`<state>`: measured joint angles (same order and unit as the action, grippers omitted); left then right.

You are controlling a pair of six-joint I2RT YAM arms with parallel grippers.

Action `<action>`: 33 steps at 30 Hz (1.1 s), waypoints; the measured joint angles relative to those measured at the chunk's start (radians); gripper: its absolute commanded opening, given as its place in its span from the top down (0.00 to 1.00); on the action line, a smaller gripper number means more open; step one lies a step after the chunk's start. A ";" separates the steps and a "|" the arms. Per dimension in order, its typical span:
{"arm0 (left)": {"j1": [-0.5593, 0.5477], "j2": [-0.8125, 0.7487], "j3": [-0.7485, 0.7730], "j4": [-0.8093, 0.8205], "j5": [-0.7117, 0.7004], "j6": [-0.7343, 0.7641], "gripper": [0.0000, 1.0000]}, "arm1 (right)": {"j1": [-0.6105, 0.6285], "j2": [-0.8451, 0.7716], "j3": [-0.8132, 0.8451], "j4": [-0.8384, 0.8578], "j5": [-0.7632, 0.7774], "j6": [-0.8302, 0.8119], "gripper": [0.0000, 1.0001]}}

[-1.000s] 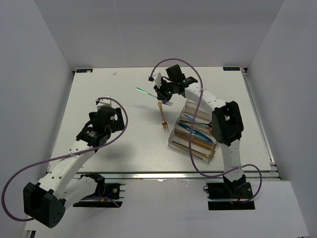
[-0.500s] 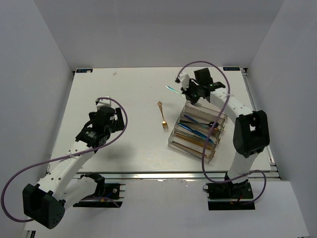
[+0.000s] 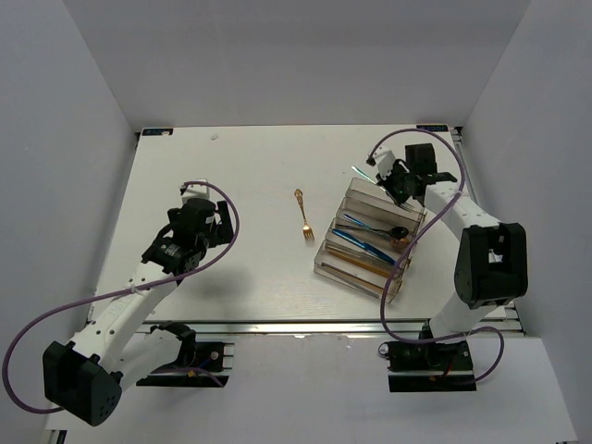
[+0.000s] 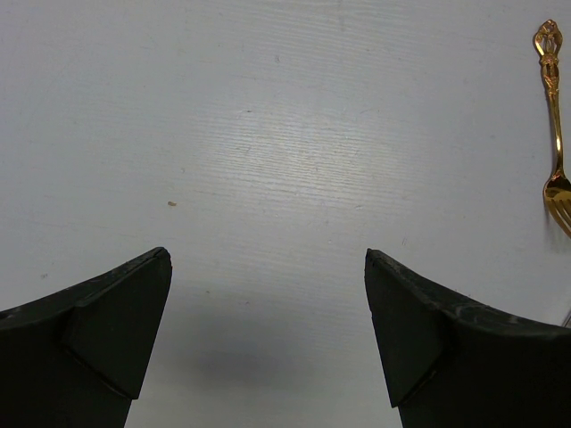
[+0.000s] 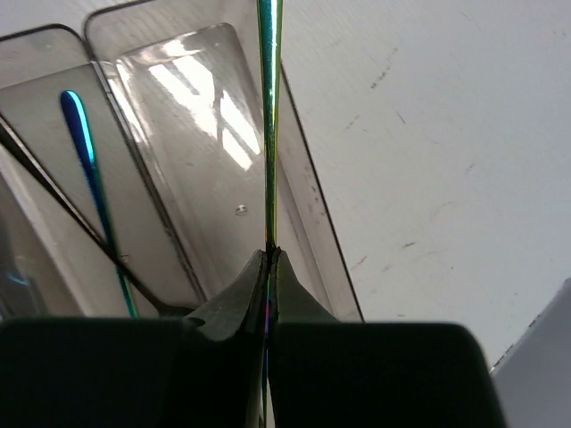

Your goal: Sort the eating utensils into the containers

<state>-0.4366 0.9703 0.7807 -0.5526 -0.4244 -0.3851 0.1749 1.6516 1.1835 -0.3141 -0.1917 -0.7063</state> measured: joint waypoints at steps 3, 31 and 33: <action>0.000 0.000 0.000 0.000 0.000 0.000 0.02 | -0.020 0.013 0.000 0.026 0.018 -0.007 1.00; 0.000 0.011 0.000 0.001 0.003 0.000 0.02 | -0.070 0.082 -0.056 0.079 -0.057 -0.147 0.11; 0.000 0.014 0.000 0.001 0.003 0.000 0.02 | -0.070 0.079 -0.052 0.093 -0.051 -0.159 0.11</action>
<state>-0.4366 0.9844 0.7807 -0.5518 -0.4213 -0.3847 0.1047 1.7302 1.1313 -0.2214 -0.2432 -0.8658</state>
